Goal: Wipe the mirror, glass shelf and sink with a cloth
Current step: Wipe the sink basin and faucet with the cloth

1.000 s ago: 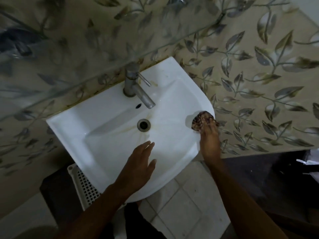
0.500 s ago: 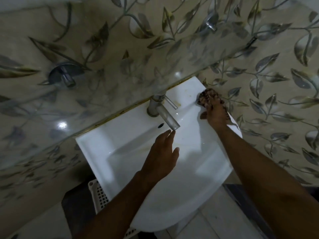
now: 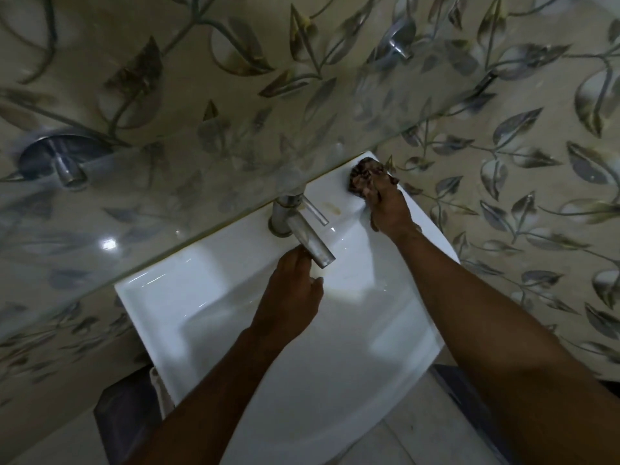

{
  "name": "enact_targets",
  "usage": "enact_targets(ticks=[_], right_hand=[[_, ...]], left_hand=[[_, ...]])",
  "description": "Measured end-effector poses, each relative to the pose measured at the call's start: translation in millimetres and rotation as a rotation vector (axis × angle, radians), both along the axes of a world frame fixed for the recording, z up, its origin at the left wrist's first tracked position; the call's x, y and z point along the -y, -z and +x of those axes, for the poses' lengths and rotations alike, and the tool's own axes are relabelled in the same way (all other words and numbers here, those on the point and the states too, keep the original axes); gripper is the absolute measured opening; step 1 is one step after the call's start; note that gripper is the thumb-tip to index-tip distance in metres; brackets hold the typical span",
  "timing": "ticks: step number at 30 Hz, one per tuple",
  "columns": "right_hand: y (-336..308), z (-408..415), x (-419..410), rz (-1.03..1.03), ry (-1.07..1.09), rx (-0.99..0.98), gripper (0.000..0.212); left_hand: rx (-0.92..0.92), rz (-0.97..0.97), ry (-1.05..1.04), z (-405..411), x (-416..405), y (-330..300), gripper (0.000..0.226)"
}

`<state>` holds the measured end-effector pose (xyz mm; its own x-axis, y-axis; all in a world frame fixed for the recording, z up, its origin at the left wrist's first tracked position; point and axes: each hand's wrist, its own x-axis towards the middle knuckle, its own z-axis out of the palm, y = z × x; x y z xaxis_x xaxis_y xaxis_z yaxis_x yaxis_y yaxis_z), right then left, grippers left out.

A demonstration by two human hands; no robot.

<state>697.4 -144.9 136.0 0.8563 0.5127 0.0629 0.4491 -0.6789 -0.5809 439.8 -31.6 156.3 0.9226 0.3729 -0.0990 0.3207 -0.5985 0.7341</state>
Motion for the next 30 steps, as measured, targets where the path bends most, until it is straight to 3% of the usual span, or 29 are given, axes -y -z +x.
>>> enact_targets(ticks=[4, 9, 15, 21, 26, 30], right_hand=[[-10.2, -41.2, -33.3, 0.030, -0.082, 0.089, 0.036], [-10.0, -65.7, -24.6, 0.000, -0.306, 0.137, 0.044], [-9.2, -41.0, -47.8, 0.040, -0.073, 0.184, 0.043], [-9.1, -100.7, -59.0, 0.036, -0.333, 0.152, 0.044], [-8.5, -85.0, -65.9, 0.231, -0.317, 0.189, 0.038], [-9.8, -108.2, -63.4, 0.126, -0.202, 0.022, 0.044]], left_hand=[[0.018, 0.020, -0.013, 4.7, -7.5, -0.3, 0.051], [0.034, 0.094, -0.049, 6.1, -14.8, 1.6, 0.045], [0.028, 0.073, -0.073, 8.5, -24.6, 0.4, 0.051], [0.043, 0.028, -0.093, 9.7, -29.5, 0.1, 0.048], [0.032, 0.025, -0.091, 4.8, -31.6, -1.5, 0.054], [0.018, 0.008, -0.113, 2.9, -33.6, -1.6, 0.054]])
